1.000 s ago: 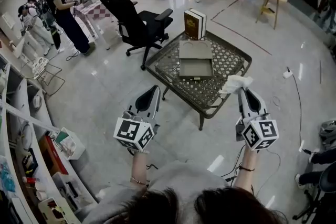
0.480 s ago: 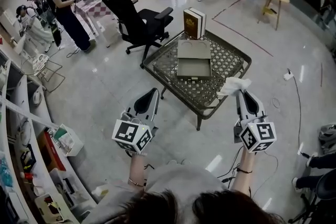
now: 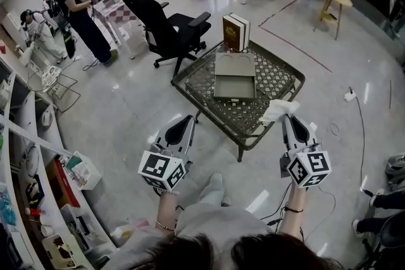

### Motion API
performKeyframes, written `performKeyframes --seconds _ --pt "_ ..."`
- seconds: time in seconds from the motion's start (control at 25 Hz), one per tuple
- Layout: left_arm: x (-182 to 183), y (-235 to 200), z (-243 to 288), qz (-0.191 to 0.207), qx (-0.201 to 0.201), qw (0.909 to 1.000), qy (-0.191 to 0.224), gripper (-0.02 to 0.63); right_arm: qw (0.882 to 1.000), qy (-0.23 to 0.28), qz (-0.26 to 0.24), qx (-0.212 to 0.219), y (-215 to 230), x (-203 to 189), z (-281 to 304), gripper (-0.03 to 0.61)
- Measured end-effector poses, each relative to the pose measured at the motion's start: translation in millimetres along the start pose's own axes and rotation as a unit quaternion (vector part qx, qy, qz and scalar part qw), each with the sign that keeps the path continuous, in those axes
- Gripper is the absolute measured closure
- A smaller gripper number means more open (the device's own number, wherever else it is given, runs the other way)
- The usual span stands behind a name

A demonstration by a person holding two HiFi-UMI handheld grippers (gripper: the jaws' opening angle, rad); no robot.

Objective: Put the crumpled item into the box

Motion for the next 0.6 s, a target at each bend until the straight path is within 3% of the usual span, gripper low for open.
performKeyframes --seconds 0.6 --pt "-8.0 -53.4 73.6 -0.012 -0.021 0.9997 -0.004 0.597 1.0 -0.016 0.008 -0.007 19.8 -7.2 76.8 0.525"
Point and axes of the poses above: the fingertips, and each gripper's own axes: z forward along the fingers, y to its right, x out of its top, the point moved 7 cm from there along -z, backward along the fingers, and after that the axes turned 2 degrees about x, right-handed, at the moved point
